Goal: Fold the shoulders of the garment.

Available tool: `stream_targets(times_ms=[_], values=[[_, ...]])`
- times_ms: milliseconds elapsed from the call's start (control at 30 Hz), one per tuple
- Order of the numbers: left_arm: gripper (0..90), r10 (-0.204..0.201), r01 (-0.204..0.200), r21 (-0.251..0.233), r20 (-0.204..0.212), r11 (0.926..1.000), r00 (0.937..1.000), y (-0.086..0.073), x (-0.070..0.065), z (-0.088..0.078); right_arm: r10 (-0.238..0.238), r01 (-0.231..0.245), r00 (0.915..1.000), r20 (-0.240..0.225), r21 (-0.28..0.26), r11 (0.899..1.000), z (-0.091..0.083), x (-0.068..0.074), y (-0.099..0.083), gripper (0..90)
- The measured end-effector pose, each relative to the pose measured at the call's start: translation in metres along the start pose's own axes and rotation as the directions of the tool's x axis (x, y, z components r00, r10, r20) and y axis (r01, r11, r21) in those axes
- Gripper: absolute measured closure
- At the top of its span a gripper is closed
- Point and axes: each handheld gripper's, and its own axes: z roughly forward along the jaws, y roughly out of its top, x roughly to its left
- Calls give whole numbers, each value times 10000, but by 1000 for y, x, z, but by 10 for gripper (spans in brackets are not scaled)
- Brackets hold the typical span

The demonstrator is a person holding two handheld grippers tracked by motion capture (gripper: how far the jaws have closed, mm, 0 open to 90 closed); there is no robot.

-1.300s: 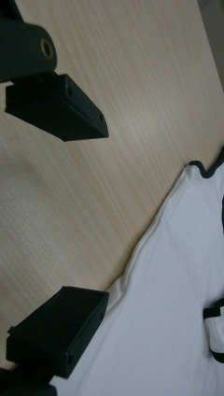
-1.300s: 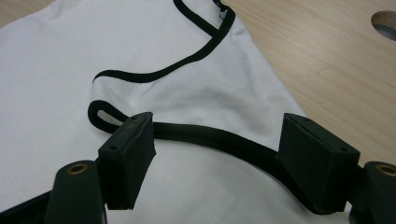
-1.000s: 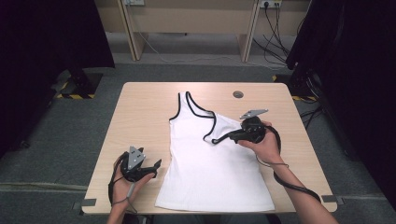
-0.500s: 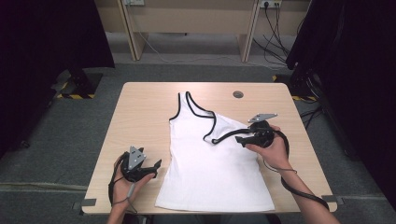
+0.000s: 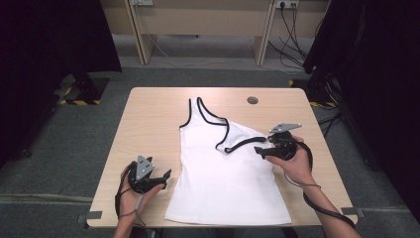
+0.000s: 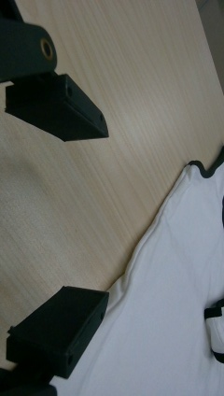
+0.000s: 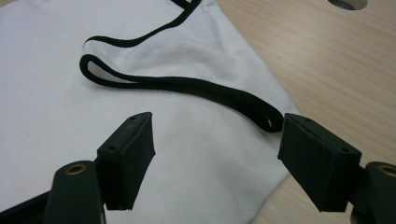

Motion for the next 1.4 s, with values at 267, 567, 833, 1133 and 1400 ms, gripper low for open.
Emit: stream_targets(times_ms=[267,567,833,1133,1400], values=[[175,18,-18,-13,-17,10000,10000,0,0,0,157,-157,9998,122,-42,9999,-8,-6,-9,267],[175,80,-80,11,-33,10000,10000,0,-1,0,335,-334,9990,300,-40,9994,-20,-12,-21,265],[175,81,-81,15,-42,10000,10000,0,-1,0,610,-602,9972,440,-179,9980,-32,-19,-31,264],[175,91,-91,27,-61,10000,9999,0,-1,0,930,-914,9943,514,-334,9953,-46,-25,-45,261],[175,94,-94,30,-72,10000,9999,0,-1,0,1175,-1150,9913,596,-436,9924,-53,-29,-58,259]])
